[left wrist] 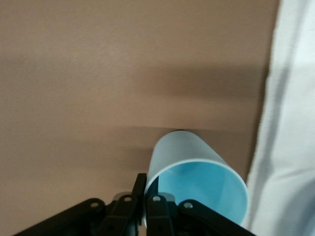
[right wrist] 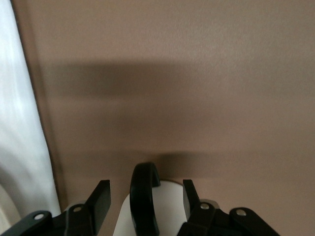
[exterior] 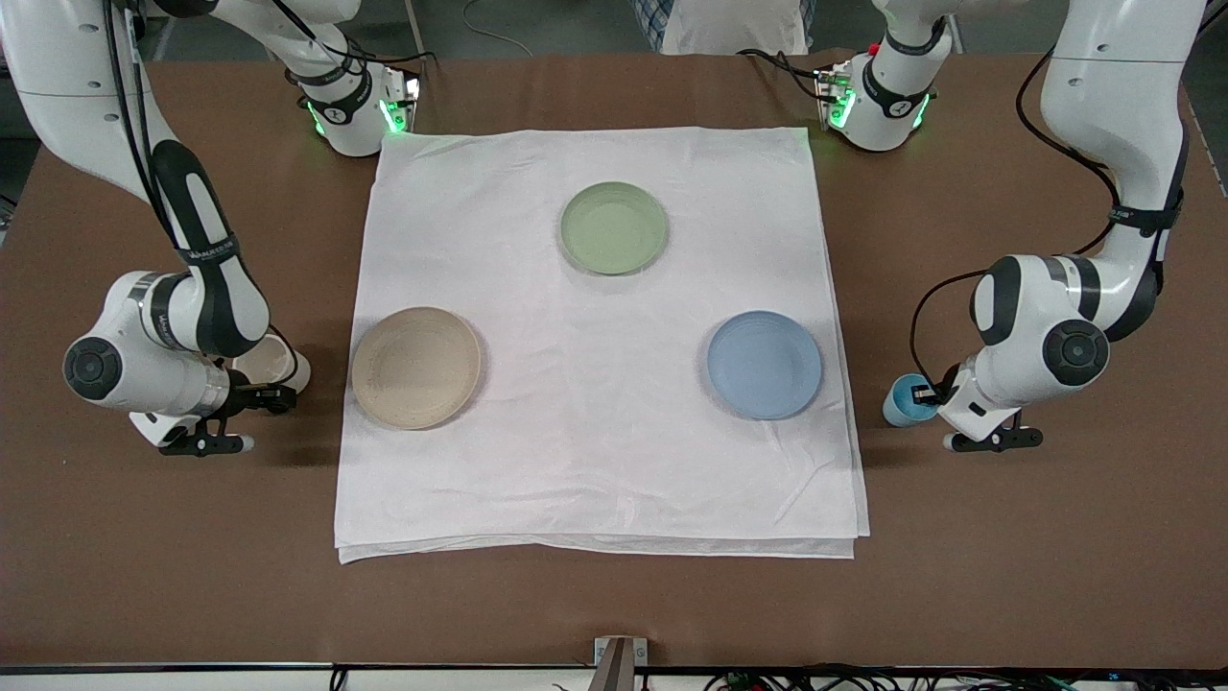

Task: Place blue cup in blue plate and white mug in gray plate
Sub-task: 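Grasp the white mug with the right gripper while the left gripper grasps the cup, then carry the mug onto the beige plate while the left gripper lowers the cup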

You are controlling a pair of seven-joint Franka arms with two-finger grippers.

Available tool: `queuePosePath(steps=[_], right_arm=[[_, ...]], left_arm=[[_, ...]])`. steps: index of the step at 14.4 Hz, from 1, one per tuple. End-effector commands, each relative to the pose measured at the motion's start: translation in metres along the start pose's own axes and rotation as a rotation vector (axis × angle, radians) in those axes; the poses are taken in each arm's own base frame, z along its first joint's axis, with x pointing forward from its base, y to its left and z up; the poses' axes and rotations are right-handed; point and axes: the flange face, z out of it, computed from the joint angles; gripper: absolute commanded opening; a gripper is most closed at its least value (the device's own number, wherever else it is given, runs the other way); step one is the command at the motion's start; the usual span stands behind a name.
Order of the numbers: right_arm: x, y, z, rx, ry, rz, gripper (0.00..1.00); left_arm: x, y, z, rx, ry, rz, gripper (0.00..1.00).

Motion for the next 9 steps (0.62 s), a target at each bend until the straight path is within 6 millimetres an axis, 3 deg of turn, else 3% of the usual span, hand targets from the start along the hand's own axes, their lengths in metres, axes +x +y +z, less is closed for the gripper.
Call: queuePosePath(steps=[1, 2, 5, 8, 9], right_arm=[[-0.017, -0.002, -0.025, 0.025, -0.013, -0.005, 0.11], [-0.016, -0.003, -0.031, 0.026, -0.013, -0.004, 0.02], [-0.009, -0.003, -0.047, 0.025, -0.008, -0.006, 0.0], [-0.001, -0.024, -0.07, 0.032, -0.031, 0.019, 0.0], [-0.002, -0.04, -0.08, 0.039, -0.039, 0.055, 0.0]], left_arm=[[-0.008, 0.032, -0.033, -0.011, 0.019, 0.021, 0.0], [-0.011, 0.047, -0.049, -0.016, 0.02, -0.001, 0.0], [-0.037, 0.126, -0.08, -0.035, -0.03, -0.063, 0.0], [-0.063, 0.198, -0.066, -0.049, -0.058, -0.137, 0.0], [-0.07, 0.215, -0.055, -0.045, -0.068, -0.152, 0.0]])
